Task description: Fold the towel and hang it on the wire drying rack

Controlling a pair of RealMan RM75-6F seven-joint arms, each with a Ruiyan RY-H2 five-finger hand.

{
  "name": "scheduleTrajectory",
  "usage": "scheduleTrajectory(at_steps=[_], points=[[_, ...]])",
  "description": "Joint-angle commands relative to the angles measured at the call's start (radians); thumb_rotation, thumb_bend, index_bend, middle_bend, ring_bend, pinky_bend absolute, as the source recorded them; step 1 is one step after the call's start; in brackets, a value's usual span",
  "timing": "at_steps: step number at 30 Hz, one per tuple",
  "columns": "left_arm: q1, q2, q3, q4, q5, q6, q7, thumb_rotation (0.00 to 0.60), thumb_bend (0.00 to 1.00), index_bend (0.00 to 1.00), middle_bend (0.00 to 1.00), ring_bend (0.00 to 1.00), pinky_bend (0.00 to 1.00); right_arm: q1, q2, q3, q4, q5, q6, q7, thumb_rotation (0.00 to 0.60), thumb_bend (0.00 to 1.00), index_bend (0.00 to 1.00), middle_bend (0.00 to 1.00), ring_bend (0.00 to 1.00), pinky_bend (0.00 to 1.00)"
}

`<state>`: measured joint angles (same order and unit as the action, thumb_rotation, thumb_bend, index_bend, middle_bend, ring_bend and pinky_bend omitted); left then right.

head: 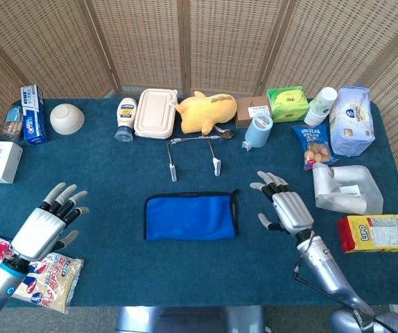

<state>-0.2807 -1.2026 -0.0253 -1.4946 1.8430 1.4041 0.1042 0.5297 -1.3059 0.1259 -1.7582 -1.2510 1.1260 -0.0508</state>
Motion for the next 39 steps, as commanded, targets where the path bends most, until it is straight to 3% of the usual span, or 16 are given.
scheduleTrajectory(at_steps=[1,16,30,39], points=[[-0.04,-0.046,-0.003,0.068,0.031,-0.002,-0.031,0.6,0.37,0.3,0.14,0.0,0.0,-0.024,0.024,-0.005,-0.025,0.001,0.027,-0.018,0.6,0.37,0.18,0.04,0.0,0.0],[-0.12,-0.112,0.017,0.208,0.044,-0.03,-0.029,0.6,0.36,0.23,0.1,0.0,0.0,-0.148,0.068,-0.053,-0.043,-0.056,0.16,-0.023,0.6,0.37,0.18,0.04,0.0,0.0],[-0.213,-0.195,0.04,0.334,0.067,-0.09,-0.059,0.6,0.36,0.23,0.1,0.0,0.0,-0.193,0.078,-0.051,-0.06,-0.063,0.188,-0.019,0.6,0.37,0.16,0.04,0.0,0.0],[-0.293,-0.332,0.05,0.503,0.07,-0.133,-0.099,0.6,0.36,0.22,0.09,0.0,0.0,-0.223,0.094,-0.047,-0.089,-0.059,0.204,-0.021,0.6,0.37,0.15,0.04,0.0,0.0]])
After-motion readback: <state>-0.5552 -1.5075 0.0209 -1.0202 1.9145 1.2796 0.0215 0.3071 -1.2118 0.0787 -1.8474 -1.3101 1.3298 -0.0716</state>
